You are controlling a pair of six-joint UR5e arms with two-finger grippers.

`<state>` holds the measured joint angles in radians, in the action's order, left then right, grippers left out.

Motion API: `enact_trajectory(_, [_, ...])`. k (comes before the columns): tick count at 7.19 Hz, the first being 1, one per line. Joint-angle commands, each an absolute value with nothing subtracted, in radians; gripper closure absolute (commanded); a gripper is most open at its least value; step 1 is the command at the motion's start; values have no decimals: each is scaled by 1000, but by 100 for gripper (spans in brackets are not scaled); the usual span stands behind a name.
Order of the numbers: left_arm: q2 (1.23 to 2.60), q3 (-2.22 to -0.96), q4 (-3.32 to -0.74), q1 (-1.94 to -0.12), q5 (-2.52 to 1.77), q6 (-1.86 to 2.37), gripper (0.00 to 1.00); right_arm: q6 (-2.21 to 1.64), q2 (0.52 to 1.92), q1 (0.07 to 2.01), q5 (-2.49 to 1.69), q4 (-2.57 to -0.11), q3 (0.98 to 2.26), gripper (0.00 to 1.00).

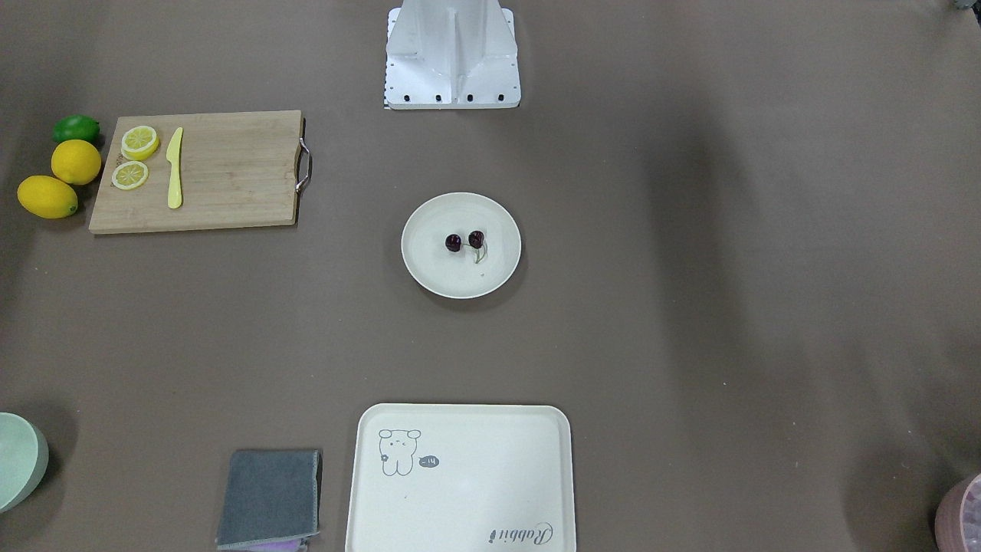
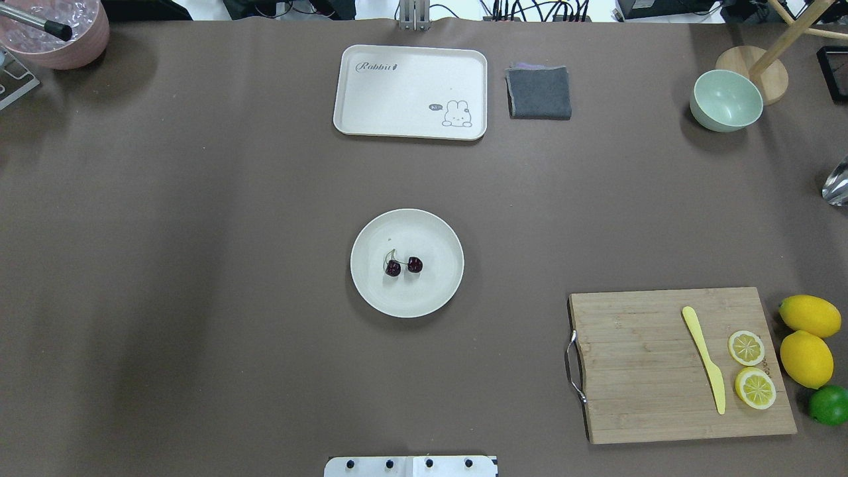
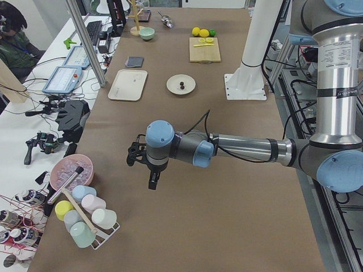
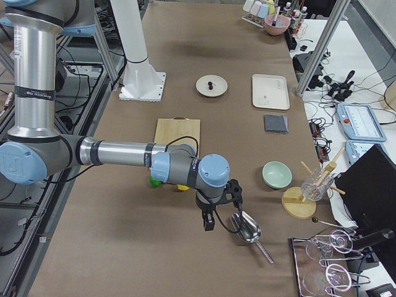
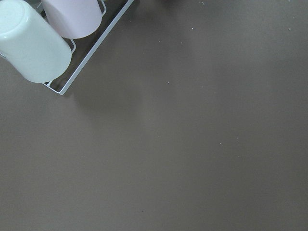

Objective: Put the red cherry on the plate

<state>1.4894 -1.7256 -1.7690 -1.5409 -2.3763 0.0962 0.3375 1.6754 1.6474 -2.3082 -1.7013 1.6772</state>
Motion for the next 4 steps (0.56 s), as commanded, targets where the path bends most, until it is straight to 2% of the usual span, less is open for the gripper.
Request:
enact_trajectory(1, [1489,-1726,-1769,-1542,-2375,97,2,337,1675,1647,-2307,-1701,1675,0])
enact_trajectory(4, [1489,-1727,-1769,-1542,-2375,97,2,334,1675,1647,-2309,-1701,1680,0])
